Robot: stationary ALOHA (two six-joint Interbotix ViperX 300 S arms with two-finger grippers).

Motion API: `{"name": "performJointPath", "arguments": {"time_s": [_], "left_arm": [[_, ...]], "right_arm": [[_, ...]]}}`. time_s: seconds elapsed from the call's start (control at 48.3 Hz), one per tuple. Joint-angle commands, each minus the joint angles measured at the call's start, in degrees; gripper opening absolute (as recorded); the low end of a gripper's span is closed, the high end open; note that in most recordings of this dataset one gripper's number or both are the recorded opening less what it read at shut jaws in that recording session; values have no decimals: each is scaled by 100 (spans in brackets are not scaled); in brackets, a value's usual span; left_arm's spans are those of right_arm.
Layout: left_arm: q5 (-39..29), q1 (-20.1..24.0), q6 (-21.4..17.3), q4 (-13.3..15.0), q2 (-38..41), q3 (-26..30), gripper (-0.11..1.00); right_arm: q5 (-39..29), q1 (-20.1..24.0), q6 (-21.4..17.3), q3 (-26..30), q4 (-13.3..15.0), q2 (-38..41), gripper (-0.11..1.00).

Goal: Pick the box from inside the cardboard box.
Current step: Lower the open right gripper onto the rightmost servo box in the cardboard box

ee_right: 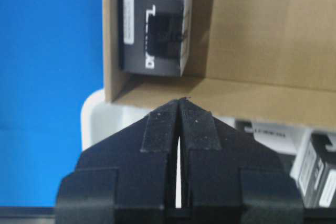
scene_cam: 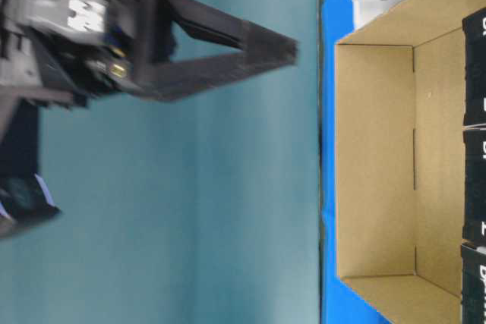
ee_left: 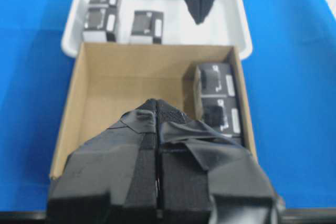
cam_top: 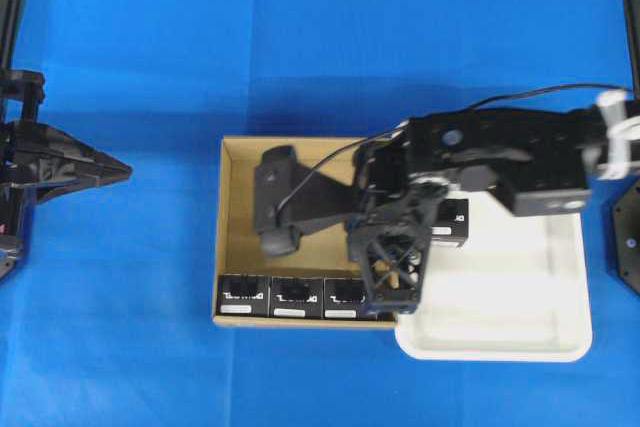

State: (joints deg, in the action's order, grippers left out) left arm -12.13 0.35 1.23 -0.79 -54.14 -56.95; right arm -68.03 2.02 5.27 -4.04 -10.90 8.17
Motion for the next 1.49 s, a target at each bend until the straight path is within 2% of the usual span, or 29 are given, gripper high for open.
{"name": "performJointPath", "arguments": {"time_s": [0.0, 0.207, 0.331, 0.435, 0.58, 0.683, 0.745, 0.87, 1.18, 1.284, 1.47], "left_arm": [[18, -18, 9, -18, -26, 149, -7], [18, -9, 9, -18, -70, 158, -7], [18, -18, 9, -18, -70, 158, -7], [18, -18, 9, -18, -70, 149, -7], [9, -18, 44, -18, -70, 158, -7], [18, -9, 97, -18, -79, 149, -7], [18, -18, 105, -18, -79, 149, -7], [18, -18, 105, -18, -79, 149, -7], [18, -18, 105, -18, -123, 149, -7], [18, -18, 114, -18, -132, 149, -7], [18, -18, 114, -18, -141, 149, -7]], "right_arm": [[18, 26, 0, 88, -26, 79, 1], [237, 26, -79, -9, -26, 149, 4], [378, 0, -149, -70, -35, 185, 12], [404, 0, -211, -132, -35, 211, 34], [466, -9, -255, -220, -53, 246, 79], [606, -53, -264, -299, -70, 255, 98], [729, -105, -264, -378, -176, 272, 100], [1046, -264, -185, -580, -668, 316, 99], [1617, -299, 299, -958, -1433, 501, 99], [1731, -255, 422, -993, -1556, 598, 99], [1934, -255, 475, -1002, -1547, 686, 99]]}}
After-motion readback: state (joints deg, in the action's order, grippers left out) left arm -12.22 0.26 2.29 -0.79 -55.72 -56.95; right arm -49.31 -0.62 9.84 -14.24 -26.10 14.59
